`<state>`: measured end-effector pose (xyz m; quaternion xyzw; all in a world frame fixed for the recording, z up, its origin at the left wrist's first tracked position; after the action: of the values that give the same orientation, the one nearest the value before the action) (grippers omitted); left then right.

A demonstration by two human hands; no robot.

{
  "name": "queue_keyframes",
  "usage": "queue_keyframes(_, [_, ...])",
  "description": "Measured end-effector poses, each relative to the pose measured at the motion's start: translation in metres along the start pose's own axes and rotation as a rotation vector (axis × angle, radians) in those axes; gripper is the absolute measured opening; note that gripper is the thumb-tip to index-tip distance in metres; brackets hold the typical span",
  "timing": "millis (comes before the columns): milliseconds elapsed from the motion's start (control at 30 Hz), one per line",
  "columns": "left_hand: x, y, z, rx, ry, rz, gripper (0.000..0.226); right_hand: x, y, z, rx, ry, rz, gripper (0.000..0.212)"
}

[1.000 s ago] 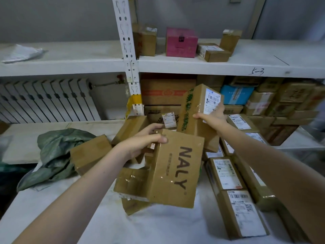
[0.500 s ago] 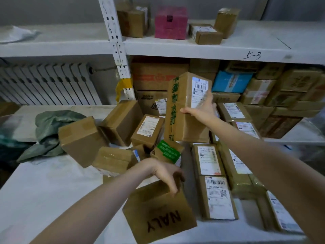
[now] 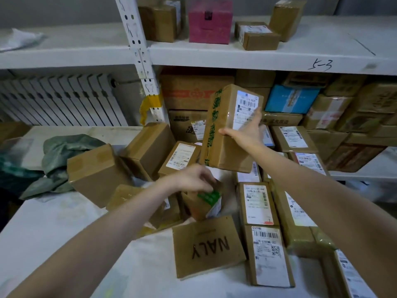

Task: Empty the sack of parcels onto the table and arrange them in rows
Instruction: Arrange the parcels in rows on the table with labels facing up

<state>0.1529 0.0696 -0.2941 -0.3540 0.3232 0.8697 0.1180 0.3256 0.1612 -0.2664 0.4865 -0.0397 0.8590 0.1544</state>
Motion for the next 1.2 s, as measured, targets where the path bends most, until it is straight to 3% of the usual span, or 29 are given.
queue_keyframes(67, [0.02, -0.016, 0.053, -0.29, 0.007, 0.082, 0.014, 0.003, -0.009, 0.001, -0.044, -0.003, -0.021, 0.133])
queue_keyframes(133, [0.045, -0.033, 0.09, -0.505, -0.073, 0.205, 0.027, 0.005, -0.02, 0.002, -0.087, 0.015, -0.025, 0.134])
queue_keyframes(167, [0.057, -0.044, 0.099, -0.535, -0.114, 0.268, 0.04, 0.006, -0.024, 0.004, -0.111, 0.028, -0.032, 0.135])
queue_keyframes(333, [0.115, -0.105, 0.083, -0.284, -0.205, 0.543, 0.133, 0.004, -0.054, 0.009, -0.216, 0.076, -0.104, 0.137])
queue_keyframes(400, [0.123, -0.126, 0.075, -0.214, -0.326, 0.524, 0.145, 0.0, -0.067, 0.007, -0.203, 0.104, -0.135, 0.138])
queue_keyframes(533, [0.133, -0.139, 0.078, -0.246, -0.33, 0.567, 0.142, -0.006, -0.08, -0.022, -0.02, 0.143, -0.206, 0.133])
queue_keyframes(700, [0.143, -0.135, 0.121, -0.358, 0.053, 0.622, 0.121, -0.004, -0.093, -0.06, 0.125, 0.218, -0.233, 0.131])
queue_keyframes(800, [0.132, -0.128, 0.153, -0.405, 0.207, 0.593, 0.125, -0.004, -0.103, -0.072, 0.205, 0.259, -0.281, 0.126])
queue_keyframes(1033, [0.108, -0.1, 0.2, -0.467, -0.151, 0.597, 0.111, 0.006, -0.119, -0.112, 0.384, 0.401, -0.29, 0.124])
queue_keyframes(1200, [0.089, -0.103, 0.194, -0.542, -0.25, 0.557, 0.111, -0.01, -0.116, -0.146, 0.285, 0.428, -0.333, 0.139])
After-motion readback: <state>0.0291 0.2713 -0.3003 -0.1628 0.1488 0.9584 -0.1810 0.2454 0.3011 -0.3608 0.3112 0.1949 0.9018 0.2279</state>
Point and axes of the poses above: each hand's wrist, its own y-axis away from the middle knuckle, its own z-axis out of the back of the hand, x = y × z, the point moved 7 cm from there along -y, towards the middle knuckle, and after that the axes turned 5 degrees about y, right-handed, at the moved point
